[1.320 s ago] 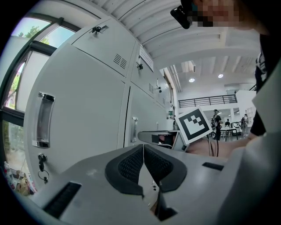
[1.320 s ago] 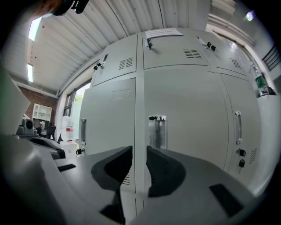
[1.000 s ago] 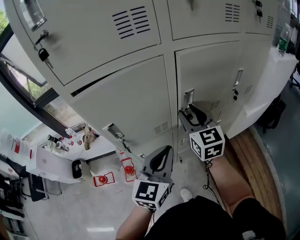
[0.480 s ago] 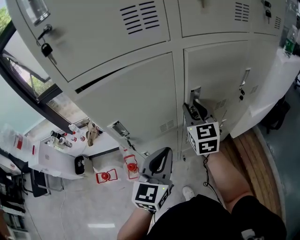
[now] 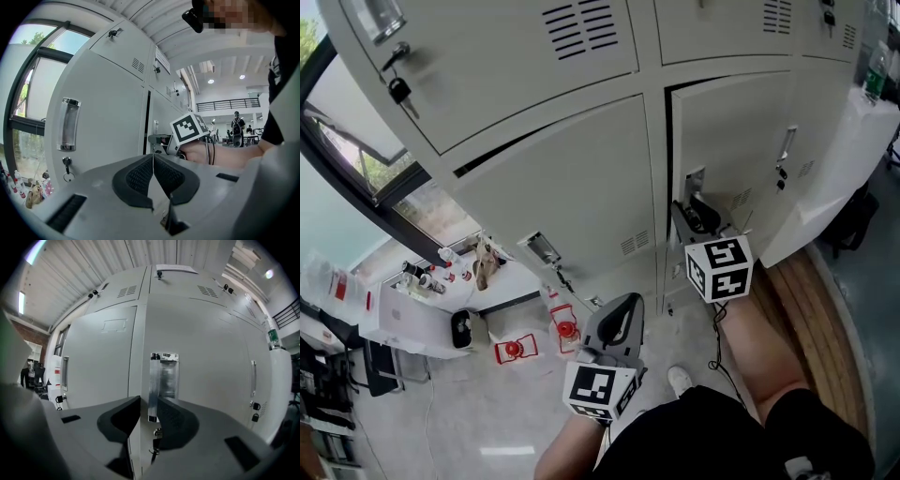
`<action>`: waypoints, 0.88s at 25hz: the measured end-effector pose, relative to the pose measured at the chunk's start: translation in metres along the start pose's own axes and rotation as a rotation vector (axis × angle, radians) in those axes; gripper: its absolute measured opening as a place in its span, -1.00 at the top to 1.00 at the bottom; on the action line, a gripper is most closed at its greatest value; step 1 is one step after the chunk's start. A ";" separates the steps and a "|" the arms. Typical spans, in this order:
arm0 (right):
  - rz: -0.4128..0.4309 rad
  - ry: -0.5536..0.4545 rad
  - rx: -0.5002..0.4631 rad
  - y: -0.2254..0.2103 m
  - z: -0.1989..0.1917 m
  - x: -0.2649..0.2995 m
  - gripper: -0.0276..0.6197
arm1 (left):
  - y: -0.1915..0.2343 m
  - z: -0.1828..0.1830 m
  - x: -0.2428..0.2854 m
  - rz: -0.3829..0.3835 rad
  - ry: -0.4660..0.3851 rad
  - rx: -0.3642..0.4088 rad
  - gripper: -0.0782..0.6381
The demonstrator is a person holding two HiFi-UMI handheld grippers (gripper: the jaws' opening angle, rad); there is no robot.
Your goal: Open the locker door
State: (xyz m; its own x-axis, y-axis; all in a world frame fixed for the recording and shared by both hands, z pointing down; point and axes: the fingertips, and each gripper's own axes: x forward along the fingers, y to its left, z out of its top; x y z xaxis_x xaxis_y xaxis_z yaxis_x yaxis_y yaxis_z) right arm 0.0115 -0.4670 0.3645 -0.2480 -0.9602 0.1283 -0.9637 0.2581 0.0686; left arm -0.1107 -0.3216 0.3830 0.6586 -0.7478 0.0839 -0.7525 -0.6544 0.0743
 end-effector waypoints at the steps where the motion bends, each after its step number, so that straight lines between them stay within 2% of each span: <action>1: 0.005 0.000 0.005 0.000 -0.001 -0.003 0.41 | -0.002 0.000 -0.001 -0.005 0.001 0.000 0.73; 17: 0.141 -0.006 0.022 -0.007 -0.009 -0.061 0.41 | -0.040 -0.001 -0.013 -0.110 -0.007 0.007 0.73; 22: 0.225 -0.016 0.013 -0.014 -0.012 -0.082 0.41 | -0.056 -0.001 -0.010 -0.150 -0.010 0.009 0.73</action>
State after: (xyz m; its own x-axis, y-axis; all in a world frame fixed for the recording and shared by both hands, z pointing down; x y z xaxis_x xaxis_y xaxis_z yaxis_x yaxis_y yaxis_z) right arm 0.0462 -0.3901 0.3650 -0.4583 -0.8802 0.1234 -0.8851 0.4646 0.0275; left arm -0.0756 -0.2771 0.3794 0.7638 -0.6424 0.0629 -0.6454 -0.7599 0.0769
